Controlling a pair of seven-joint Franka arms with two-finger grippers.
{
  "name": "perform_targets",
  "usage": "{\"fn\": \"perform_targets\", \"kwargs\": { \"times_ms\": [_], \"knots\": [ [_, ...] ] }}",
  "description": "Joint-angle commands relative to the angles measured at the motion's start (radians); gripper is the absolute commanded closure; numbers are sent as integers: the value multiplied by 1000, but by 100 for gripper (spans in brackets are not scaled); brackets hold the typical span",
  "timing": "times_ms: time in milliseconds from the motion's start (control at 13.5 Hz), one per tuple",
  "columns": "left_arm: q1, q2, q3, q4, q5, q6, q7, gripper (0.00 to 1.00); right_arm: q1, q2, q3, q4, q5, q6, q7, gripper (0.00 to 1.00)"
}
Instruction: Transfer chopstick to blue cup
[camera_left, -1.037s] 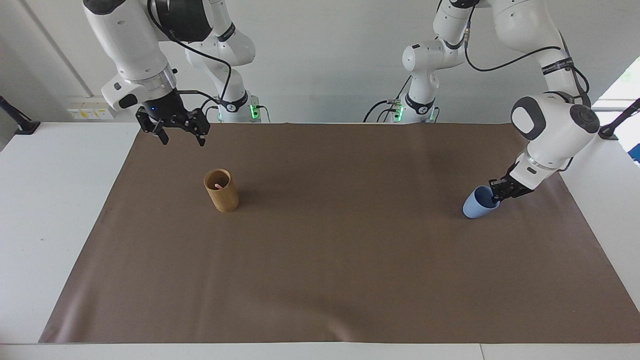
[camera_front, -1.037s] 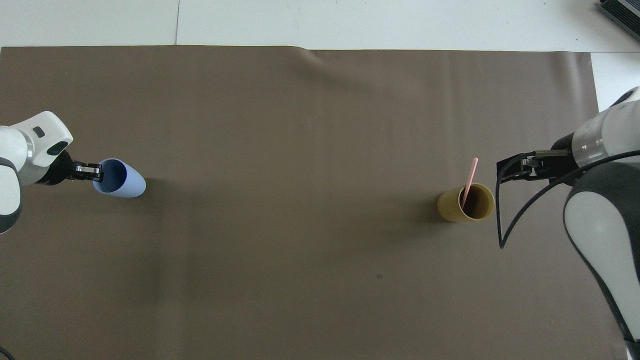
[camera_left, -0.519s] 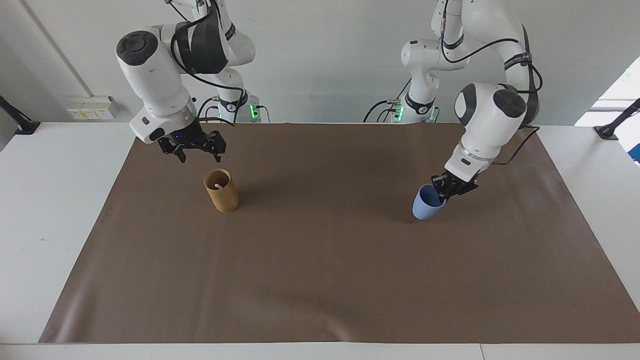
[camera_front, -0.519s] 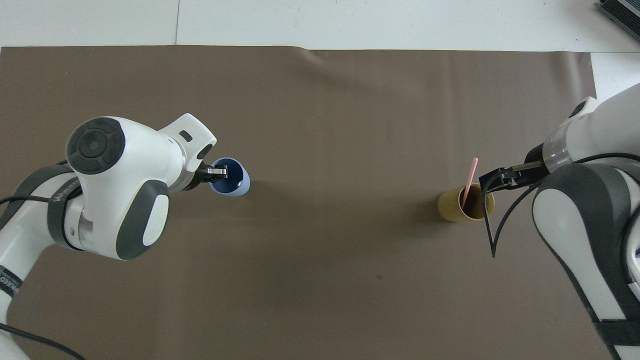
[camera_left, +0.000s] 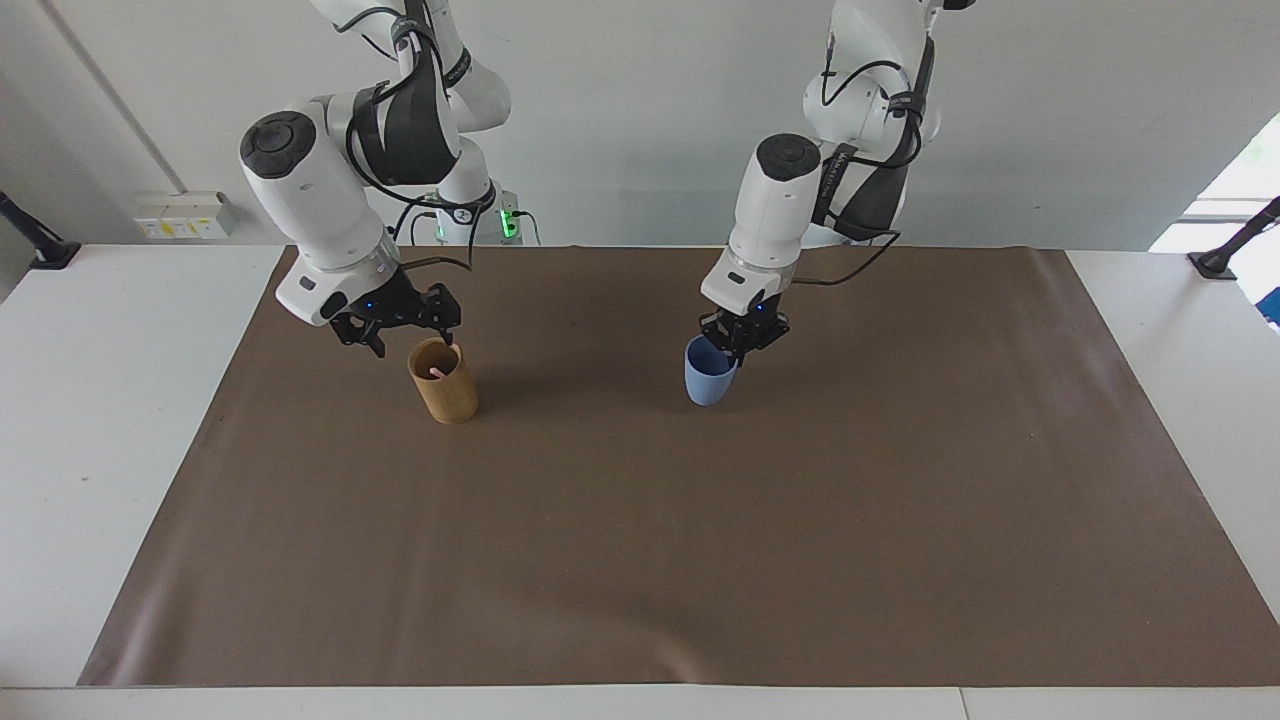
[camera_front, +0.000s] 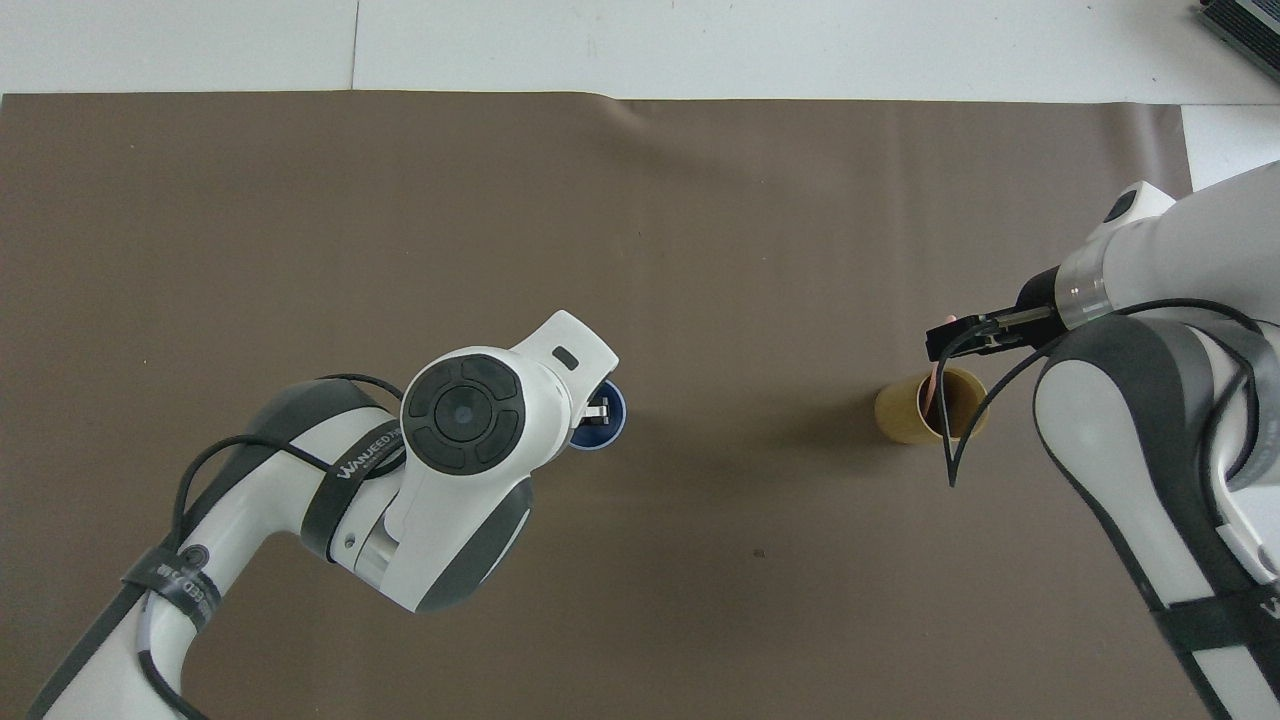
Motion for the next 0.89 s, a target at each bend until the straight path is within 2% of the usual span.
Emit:
{"fn": "perform_targets", "kwargs": {
  "times_ms": [0, 296, 444, 519, 593, 667, 815],
  "knots": [
    [-56, 22, 17, -16, 24, 75, -68, 100, -15, -38, 4, -96, 53, 117, -84, 0],
    [-102, 8, 14, -36, 23, 74, -93, 100, -16, -49, 4, -135, 61, 177, -135, 0],
    [-102, 8, 13, -36, 15, 75, -85, 100, -16, -51, 4, -142, 62, 182, -135, 35],
    [-100, 8, 13, -37, 13, 75, -83, 100, -15, -51, 4, -142, 68, 181, -135, 57],
    [-100, 10, 13, -36, 13, 77, -82, 100, -15, -51, 4, -141, 68, 177, -135, 85],
    [-100, 10, 14, -36, 12, 77, -83, 100, -18, -51, 2, -141, 68, 173, -135, 100],
    [-99, 11, 14, -36, -2, 77, -82, 83, -22, -49, 2, -135, 68, 171, -135, 100]
  ]
}}
